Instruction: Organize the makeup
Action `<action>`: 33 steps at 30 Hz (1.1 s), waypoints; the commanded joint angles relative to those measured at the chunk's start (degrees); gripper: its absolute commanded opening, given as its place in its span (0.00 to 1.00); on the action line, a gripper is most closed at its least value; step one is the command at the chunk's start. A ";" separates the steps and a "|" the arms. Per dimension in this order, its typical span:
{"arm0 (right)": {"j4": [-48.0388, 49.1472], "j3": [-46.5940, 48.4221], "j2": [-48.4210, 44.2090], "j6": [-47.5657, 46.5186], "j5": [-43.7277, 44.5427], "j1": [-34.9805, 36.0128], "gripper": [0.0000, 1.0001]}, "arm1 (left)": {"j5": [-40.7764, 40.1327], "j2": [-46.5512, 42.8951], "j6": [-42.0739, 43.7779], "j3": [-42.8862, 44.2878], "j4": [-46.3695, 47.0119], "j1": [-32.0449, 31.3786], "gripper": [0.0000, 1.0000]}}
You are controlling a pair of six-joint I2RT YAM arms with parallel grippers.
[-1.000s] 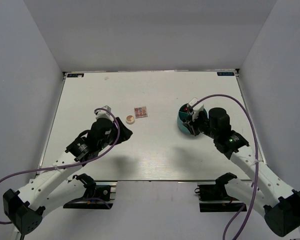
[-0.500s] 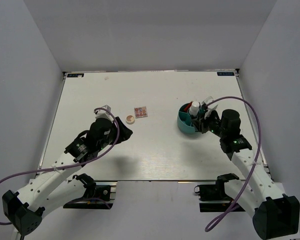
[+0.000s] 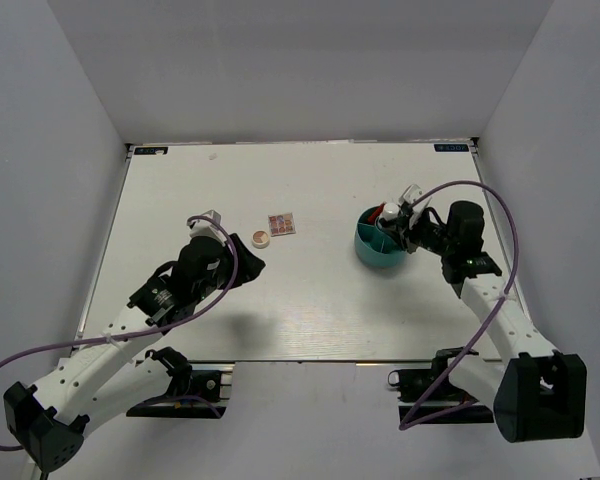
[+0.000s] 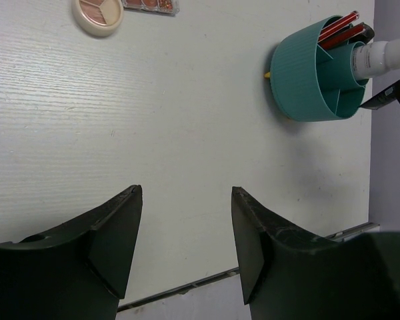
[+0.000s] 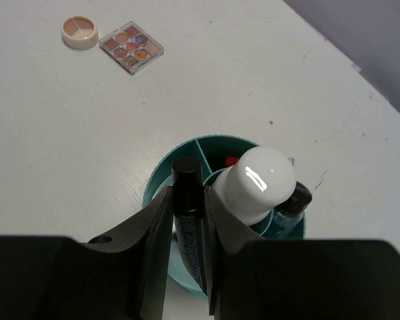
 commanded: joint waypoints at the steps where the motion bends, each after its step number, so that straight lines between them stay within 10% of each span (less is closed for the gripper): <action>1: 3.67 4.37 2.38 -6.18 -6.10 -1.55 0.00 | -0.33 0.04 0.39 -0.63 1.00 0.00 0.66; 22: -5.03 7.10 10.12 -16.81 -14.55 -3.49 0.00 | -0.15 2.32 0.83 -0.63 2.75 0.00 0.66; 33: -15.13 10.62 15.05 -24.29 -17.36 -4.98 0.46 | 0.82 4.17 1.01 -0.19 3.81 0.00 0.66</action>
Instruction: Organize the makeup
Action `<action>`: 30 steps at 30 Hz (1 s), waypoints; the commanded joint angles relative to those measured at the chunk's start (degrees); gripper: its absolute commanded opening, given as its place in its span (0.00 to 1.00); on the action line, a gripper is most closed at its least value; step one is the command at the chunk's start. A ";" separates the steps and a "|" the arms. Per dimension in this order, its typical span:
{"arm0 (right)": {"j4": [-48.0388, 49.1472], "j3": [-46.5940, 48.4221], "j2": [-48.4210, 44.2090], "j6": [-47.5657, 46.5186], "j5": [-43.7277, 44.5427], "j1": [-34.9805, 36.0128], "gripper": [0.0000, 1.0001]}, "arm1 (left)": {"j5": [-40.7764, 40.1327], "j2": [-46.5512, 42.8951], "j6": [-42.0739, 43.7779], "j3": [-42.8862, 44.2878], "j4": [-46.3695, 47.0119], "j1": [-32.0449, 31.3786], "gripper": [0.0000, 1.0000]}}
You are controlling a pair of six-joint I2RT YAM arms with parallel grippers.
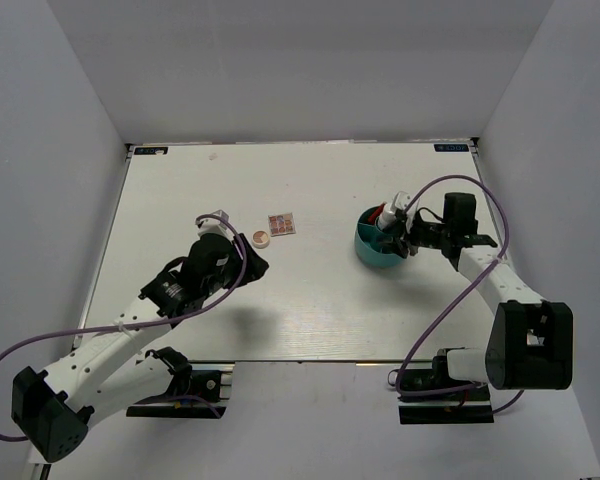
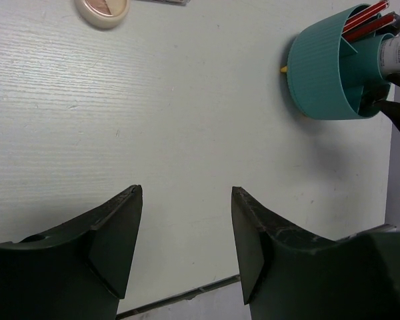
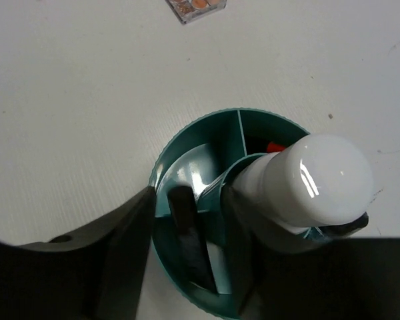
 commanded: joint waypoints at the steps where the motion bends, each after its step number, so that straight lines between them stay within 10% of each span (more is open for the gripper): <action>1: -2.87 3.64 0.05 -2.89 -3.39 -0.91 0.53 | 0.60 -0.23 0.66 0.43 1.56 0.00 0.66; 12: -10.42 6.10 -5.56 -4.13 -6.21 -1.53 0.59 | 1.56 5.73 3.89 2.53 4.72 0.00 0.68; 15: -14.64 8.91 -7.41 -1.41 -7.53 -1.45 0.39 | 2.61 14.58 8.11 7.44 5.51 0.53 0.61; 16: -17.01 9.62 -7.59 1.47 -7.96 -1.18 0.09 | 4.01 17.41 9.52 10.94 5.60 1.05 0.46; 17: -18.25 10.67 -7.77 2.72 -8.40 -1.27 0.00 | 4.72 20.49 12.14 12.89 5.43 1.75 0.37; 22: -24.22 12.44 -9.52 9.75 -7.27 -1.27 0.11 | 6.48 42.34 17.18 28.87 -2.89 4.92 0.20; 25: -27.38 13.58 -11.02 10.38 -6.30 -1.44 0.42 | 4.91 52.64 17.97 44.05 -10.19 6.59 0.45; 30: -27.93 12.09 -15.41 11.34 -5.16 -1.36 0.53 | 4.73 58.04 17.80 50.43 -15.83 9.75 0.76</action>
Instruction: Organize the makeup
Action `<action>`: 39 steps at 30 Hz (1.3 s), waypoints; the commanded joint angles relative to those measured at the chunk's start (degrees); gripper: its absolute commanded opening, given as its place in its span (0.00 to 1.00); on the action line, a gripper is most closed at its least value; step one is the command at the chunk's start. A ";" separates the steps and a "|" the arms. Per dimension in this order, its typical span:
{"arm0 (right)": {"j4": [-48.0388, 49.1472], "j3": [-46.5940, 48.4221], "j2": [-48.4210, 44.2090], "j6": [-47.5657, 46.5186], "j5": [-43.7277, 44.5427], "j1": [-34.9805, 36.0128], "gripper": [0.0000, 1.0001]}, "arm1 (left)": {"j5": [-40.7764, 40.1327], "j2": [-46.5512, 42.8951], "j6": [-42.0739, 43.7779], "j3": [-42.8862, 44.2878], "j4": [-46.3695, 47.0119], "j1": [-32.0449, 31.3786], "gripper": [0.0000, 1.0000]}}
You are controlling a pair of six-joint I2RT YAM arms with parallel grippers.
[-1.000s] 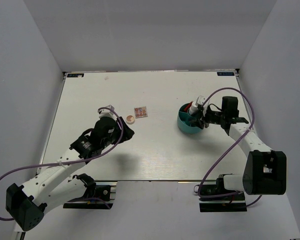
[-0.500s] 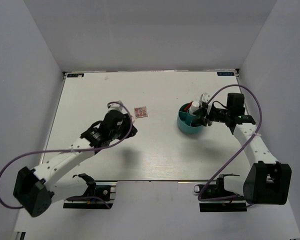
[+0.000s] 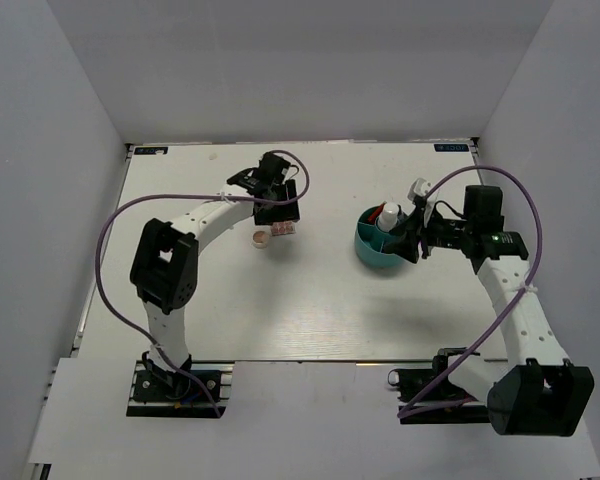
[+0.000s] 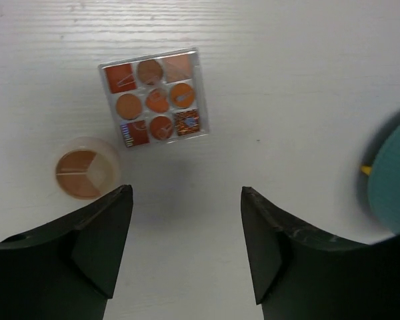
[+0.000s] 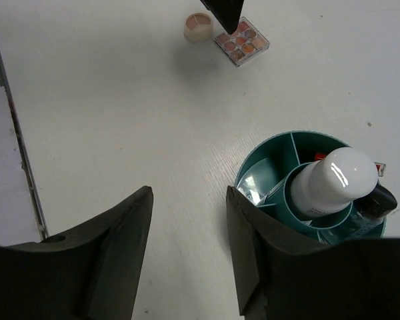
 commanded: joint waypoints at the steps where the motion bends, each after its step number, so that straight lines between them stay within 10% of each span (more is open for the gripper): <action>1: -2.12 0.50 -3.92 2.04 0.42 -0.11 0.55 | -0.78 -0.92 1.16 3.09 -8.06 1.58 0.77; 15: -2.64 -3.02 -5.33 3.09 -0.02 -0.02 0.58 | 0.70 -7.51 14.52 -7.27 -4.29 5.18 0.81; 21: -2.55 -4.24 -6.82 3.88 0.42 -0.03 0.57 | 4.31 -1.03 17.95 2.28 -5.16 6.33 0.82; 26: -1.68 -4.51 -7.52 5.90 1.12 -0.02 0.57 | 6.43 11.45 9.97 20.01 -11.48 6.33 0.86; 39: 2.63 -8.03 -10.25 10.47 2.97 -0.20 0.57 | -1.39 18.42 -8.67 27.09 -20.11 5.27 0.87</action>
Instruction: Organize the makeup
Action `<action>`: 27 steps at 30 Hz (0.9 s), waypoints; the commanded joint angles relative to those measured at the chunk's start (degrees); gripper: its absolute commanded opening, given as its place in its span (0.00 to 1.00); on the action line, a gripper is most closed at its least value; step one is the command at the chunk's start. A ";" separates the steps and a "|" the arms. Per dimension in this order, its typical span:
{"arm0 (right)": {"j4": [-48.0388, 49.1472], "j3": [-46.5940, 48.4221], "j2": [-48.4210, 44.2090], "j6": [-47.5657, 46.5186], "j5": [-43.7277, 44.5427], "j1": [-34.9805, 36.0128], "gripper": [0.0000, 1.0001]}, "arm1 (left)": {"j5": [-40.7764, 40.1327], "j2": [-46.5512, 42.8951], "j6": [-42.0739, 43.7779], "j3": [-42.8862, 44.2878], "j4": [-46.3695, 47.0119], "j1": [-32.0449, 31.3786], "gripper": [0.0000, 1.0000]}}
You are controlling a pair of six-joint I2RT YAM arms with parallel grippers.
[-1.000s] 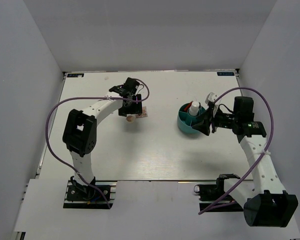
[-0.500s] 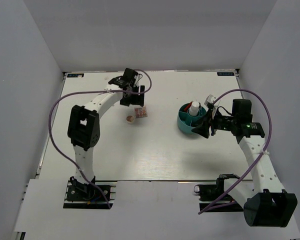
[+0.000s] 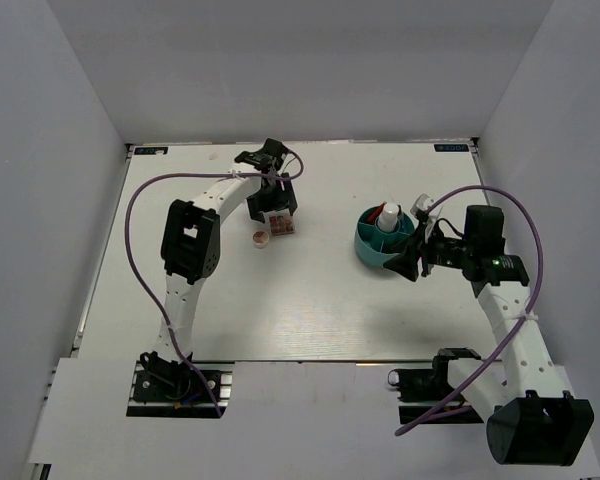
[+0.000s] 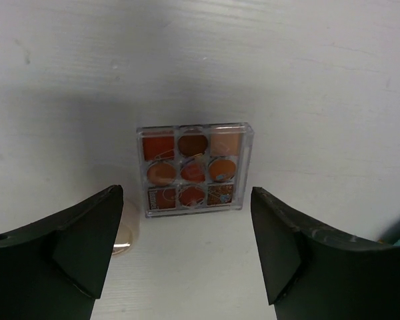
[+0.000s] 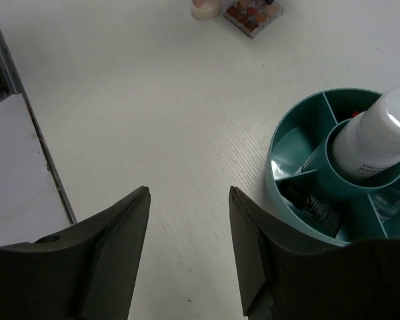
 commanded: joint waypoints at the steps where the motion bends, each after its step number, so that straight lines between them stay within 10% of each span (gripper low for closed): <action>1: 3.22 -0.73 -0.72 2.36 -0.29 -0.11 0.57 | -2.62 -2.50 -5.01 1.86 -2.75 -0.32 0.87; 27: 7.53 -3.36 -2.21 6.41 -0.29 -0.29 0.57 | -3.50 3.12 -4.57 4.68 -2.84 -3.05 0.98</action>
